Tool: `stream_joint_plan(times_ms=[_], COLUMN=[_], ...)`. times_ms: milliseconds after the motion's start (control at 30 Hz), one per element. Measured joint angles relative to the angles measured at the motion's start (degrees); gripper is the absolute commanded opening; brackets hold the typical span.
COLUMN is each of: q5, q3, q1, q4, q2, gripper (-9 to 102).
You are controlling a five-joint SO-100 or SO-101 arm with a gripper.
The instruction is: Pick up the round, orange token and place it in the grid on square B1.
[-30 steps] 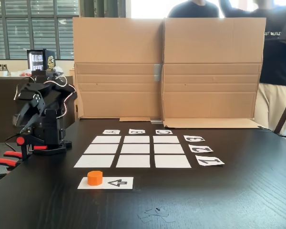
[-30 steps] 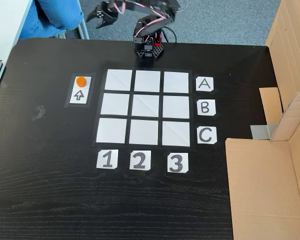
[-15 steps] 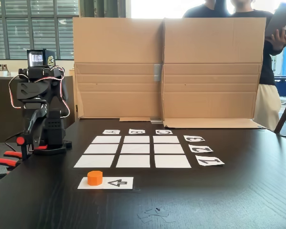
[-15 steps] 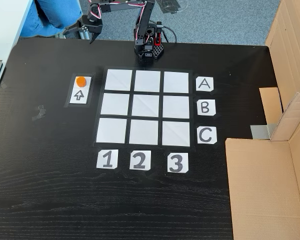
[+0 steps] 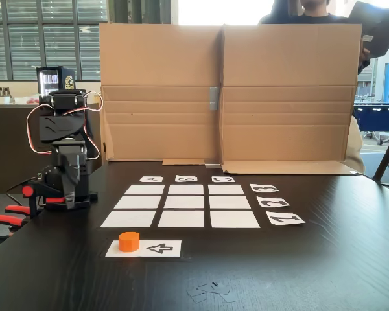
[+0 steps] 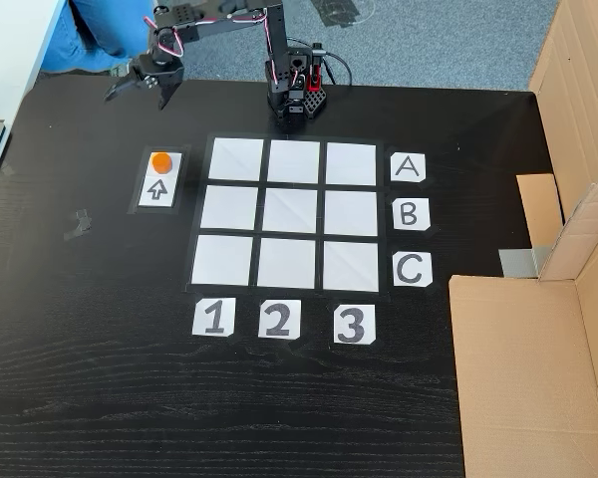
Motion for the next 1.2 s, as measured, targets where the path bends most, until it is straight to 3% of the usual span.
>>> stream_joint_plan(times_ms=[400,1200], q5=[-0.97,-0.09], q3=[-0.62,-9.76], q1=[-9.05,-13.36], q4=[0.09,0.09], q2=[-5.19,-19.42], gripper=[60,60])
